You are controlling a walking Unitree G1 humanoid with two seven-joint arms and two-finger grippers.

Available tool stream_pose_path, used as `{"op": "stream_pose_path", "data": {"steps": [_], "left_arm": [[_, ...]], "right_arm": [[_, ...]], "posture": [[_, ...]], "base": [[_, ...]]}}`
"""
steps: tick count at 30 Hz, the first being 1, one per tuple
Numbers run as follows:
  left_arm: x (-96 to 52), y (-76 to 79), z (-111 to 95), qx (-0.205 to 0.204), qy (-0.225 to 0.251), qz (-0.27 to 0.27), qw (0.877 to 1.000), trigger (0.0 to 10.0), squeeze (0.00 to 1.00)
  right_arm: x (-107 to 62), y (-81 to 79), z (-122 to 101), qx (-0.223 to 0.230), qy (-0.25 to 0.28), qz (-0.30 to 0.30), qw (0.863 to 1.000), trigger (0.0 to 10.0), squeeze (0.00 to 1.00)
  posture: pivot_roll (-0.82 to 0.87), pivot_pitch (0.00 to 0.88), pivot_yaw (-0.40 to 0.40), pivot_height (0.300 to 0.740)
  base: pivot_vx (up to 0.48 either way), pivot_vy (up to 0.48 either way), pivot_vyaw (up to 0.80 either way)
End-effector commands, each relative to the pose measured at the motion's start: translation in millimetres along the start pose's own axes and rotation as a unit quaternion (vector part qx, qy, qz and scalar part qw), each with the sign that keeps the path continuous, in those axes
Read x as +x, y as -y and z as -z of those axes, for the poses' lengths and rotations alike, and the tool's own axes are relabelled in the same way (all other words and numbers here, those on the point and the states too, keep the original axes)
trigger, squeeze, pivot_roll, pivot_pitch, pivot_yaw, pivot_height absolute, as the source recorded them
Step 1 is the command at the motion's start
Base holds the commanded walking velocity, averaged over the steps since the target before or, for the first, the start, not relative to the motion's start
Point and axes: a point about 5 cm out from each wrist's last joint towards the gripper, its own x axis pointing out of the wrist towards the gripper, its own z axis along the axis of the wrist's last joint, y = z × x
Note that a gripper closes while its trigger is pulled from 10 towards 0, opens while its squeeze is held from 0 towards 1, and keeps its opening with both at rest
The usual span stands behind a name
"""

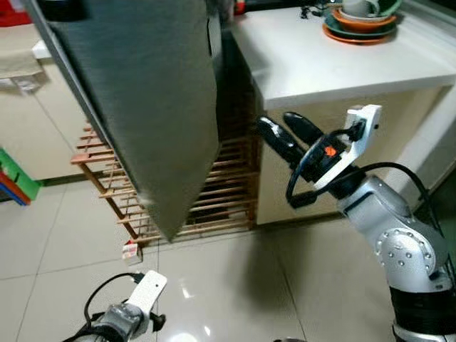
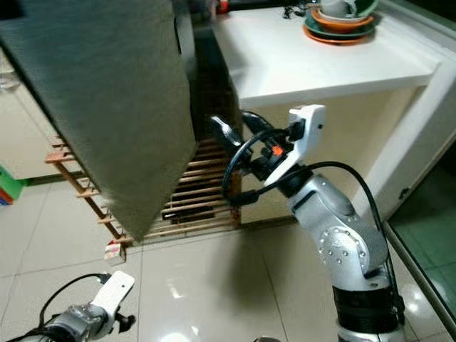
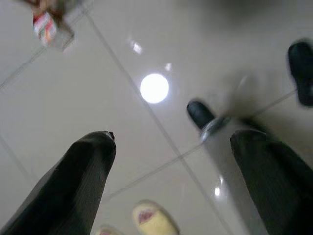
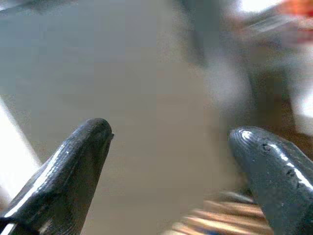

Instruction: Restocking fridge

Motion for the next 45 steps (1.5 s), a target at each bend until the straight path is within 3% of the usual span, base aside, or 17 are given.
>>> {"op": "stream_pose_path", "data": {"steps": [1, 4, 5, 8, 9, 10, 11, 12, 16, 17, 18, 19, 26, 36, 40, 44, 45], "left_arm": [[-1.1, -5.7, -12.7, 0.015, 0.025, -0.009, 1.000, 10.0, 0.00], [-1.9, -4.7, -34.4, 0.029, 0.080, -0.014, 0.996, 10.0, 0.00], [-8.4, -8.9, -68.2, 0.027, 0.180, -0.035, 0.983, 10.0, 0.00], [-18.7, -17.1, -91.1, 0.012, 0.267, -0.057, 0.962, 10.0, 0.00], [-18.7, -17.1, -91.1, 0.012, 0.267, -0.057, 0.962, 10.0, 0.00], [-46.6, -26.2, -139.6, -0.029, 0.399, -0.080, 0.913, 10.0, 0.00], [-62.6, -28.6, -157.5, -0.042, 0.445, -0.088, 0.890, 10.0, 0.00], [-62.6, -28.6, -157.5, -0.042, 0.445, -0.088, 0.890, 10.0, 0.00], [-145.5, -30.6, -203.7, -0.122, 0.615, -0.111, 0.771, 10.0, 0.00], [-145.5, -30.6, -203.7, -0.122, 0.615, -0.111, 0.771, 10.0, 0.00], [-162.3, -30.7, -211.9, -0.127, 0.647, -0.119, 0.742, 10.0, 0.00], [-165.4, -30.1, -215.6, -0.132, 0.653, -0.113, 0.737, 10.0, 0.00], [-159.1, -22.8, -226.1, -0.100, 0.614, -0.087, 0.778, 10.0, 0.00], [-145.5, -9.4, -218.8, -0.067, 0.584, -0.027, 0.808, 10.0, 0.00], [-141.2, -8.5, -217.2, -0.079, 0.580, -0.004, 0.811, 10.0, 0.00], [-123.4, -10.0, -206.7, -0.163, 0.547, 0.035, 0.820, 10.0, 0.00], [-121.8, -5.4, -207.1, -0.158, 0.544, 0.040, 0.823, 10.0, 0.00]], "right_arm": [[-1.0, 14.8, 2.7, -0.042, -0.007, 0.064, 0.997, 10.0, 0.00], [-7.4, 39.7, 4.0, -0.105, -0.004, 0.160, 0.981, 10.0, 0.00], [-20.6, 58.6, 5.5, -0.130, 0.019, 0.238, 0.962, 10.0, 0.00], [-28.5, 66.0, 9.6, -0.133, 0.031, 0.272, 0.952, 10.0, 0.00], [-28.5, 66.0, 9.6, -0.133, 0.031, 0.272, 0.952, 10.0, 0.00], [-34.7, 70.0, 15.4, -0.154, 0.029, 0.291, 0.944, 10.0, 0.00], [-36.7, 71.9, 18.8, -0.152, 0.029, 0.298, 0.942, 10.0, 0.00], [-36.7, 71.9, 18.8, -0.152, 0.029, 0.298, 0.942, 10.0, 0.00], [-45.1, 79.1, 30.5, -0.150, 0.031, 0.327, 0.933, 10.0, 0.00], [-45.1, 79.1, 30.5, -0.150, 0.031, 0.327, 0.933, 10.0, 0.00], [-45.3, 80.6, 34.1, -0.161, 0.034, 0.329, 0.930, 10.0, 0.00], [-44.4, 80.2, 35.2, -0.168, 0.036, 0.326, 0.930, 10.0, 0.00], [-36.3, 75.9, 42.2, -0.170, 0.043, 0.307, 0.935, 10.0, 0.00], [-44.3, 75.9, 44.1, -0.185, 0.069, 0.332, 0.922, 10.0, 0.00], [-48.3, 74.7, 40.2, -0.221, 0.078, 0.346, 0.908, 10.0, 0.00], [-59.0, 75.5, 35.1, -0.257, 0.084, 0.378, 0.886, 10.0, 0.00], [-62.6, 75.6, 35.8, -0.259, 0.081, 0.381, 0.884, 10.0, 0.00]], "posture": [[-0.15, 0.000, 0.087, 0.740], [-0.15, 0.000, 0.087, 0.740], [-0.13, 0.000, 0.059, 0.740], [-0.13, 0.000, 0.048, 0.740], [-0.13, 0.000, 0.048, 0.740], [-0.13, 0.000, 0.042, 0.740], [-0.11, 0.000, 0.029, 0.740], [-0.11, 0.000, 0.029, 0.740], [-0.09, 0.000, 0.014, 0.740], [-0.09, 0.000, 0.014, 0.740], [-0.09, 0.000, 0.008, 0.740], [-0.09, 0.000, 0.008, 0.740], [-0.11, 0.000, 0.026, 0.740], [-0.12, 0.000, 0.051, 0.740], [-0.13, 0.000, 0.054, 0.740], [-0.15, 0.000, 0.054, 0.740], [-0.16, 0.000, 0.054, 0.740]], "base": [[0.000, 0.000, 0.00], [0.000, 0.000, 0.00], [0.000, 0.000, 0.00], [0.000, 0.000, 0.00], [0.000, 0.000, 0.00], [0.000, 0.000, 0.00], [0.000, 0.000, 0.00], [0.000, 0.000, 0.00], [0.000, 0.000, 0.00], [0.000, 0.000, 0.00], [0.000, 0.000, 0.00], [0.000, 0.000, 0.00], [0.000, 0.000, -0.21], [0.000, 0.000, -0.73], [0.000, 0.000, -0.73], [0.000, 0.000, -0.73], [0.000, 0.000, -0.73]]}}
